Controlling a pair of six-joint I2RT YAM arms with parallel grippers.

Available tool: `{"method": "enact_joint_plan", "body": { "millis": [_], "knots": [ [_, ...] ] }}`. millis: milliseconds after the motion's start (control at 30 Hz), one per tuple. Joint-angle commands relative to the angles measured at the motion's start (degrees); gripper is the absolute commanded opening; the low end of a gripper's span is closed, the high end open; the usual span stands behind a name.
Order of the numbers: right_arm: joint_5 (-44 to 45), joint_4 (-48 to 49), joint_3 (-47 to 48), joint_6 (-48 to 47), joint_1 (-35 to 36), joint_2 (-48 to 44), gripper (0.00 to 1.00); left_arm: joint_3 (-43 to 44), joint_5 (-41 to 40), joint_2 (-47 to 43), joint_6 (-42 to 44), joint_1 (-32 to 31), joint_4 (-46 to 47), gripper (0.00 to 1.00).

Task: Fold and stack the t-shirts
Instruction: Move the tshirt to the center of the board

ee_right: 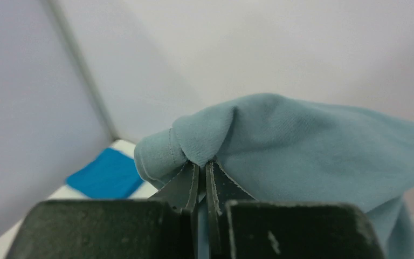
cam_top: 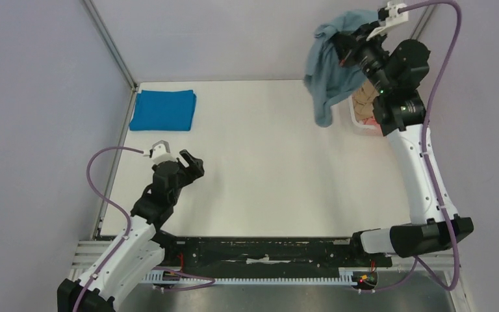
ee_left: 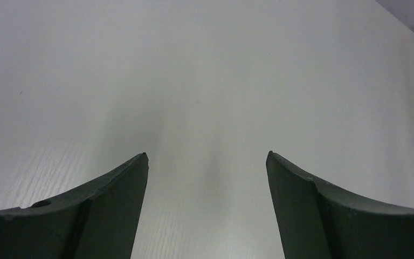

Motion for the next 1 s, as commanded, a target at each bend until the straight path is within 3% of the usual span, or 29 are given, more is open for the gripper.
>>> {"method": "enact_joint_plan", "body": {
  "millis": [0,100,167,367,400,467,533,700,867,967],
  "knots": [
    [-11.34,7.89,-8.25,4.55,6.11,-6.82,0.00,2.36,5.29,-0.80,-0.06,0.10,1.91,0.86],
    [-16.27,18.13,-21.64,10.91,8.14,-11.33,0.04,1.97,7.99,-3.23,-0.86,0.12,1.83,0.86],
    [-14.23,18.75,-29.67,10.89,8.38,-14.59,0.07,2.05,8.68,-5.76,-1.74,0.08,0.56,0.86],
    [10.29,16.55,-56.70,7.02,8.30,-21.75,0.29,4.20,6.24,-10.59,-5.62,0.12,-7.70,0.86],
    [16.05,13.86,-58.98,6.10,8.23,-21.17,0.47,4.85,5.73,-10.91,-5.76,0.09,-9.28,0.86],
    [25.95,6.07,-59.61,5.66,8.21,-18.98,0.96,5.78,5.11,-11.20,-6.45,0.14,-11.71,0.86],
    [30.91,-0.52,-59.27,5.01,8.16,-18.15,0.98,5.78,5.89,-11.14,-6.82,0.09,-12.23,0.86],
    [24.84,-2.39,-64.65,5.01,10.80,-25.48,0.98,5.56,13.21,-6.94,-6.42,0.13,-9.55,0.86],
    [29.51,-7.34,-69.14,9.09,25.75,-29.55,0.98,5.44,27.61,3.39,-6.15,-0.52,-1.65,0.86],
    [31.78,-7.69,-70.93,11.83,37.63,-30.38,0.98,5.88,33.60,10.78,-5.60,-4.32,3.58,0.86]
  ]
}}
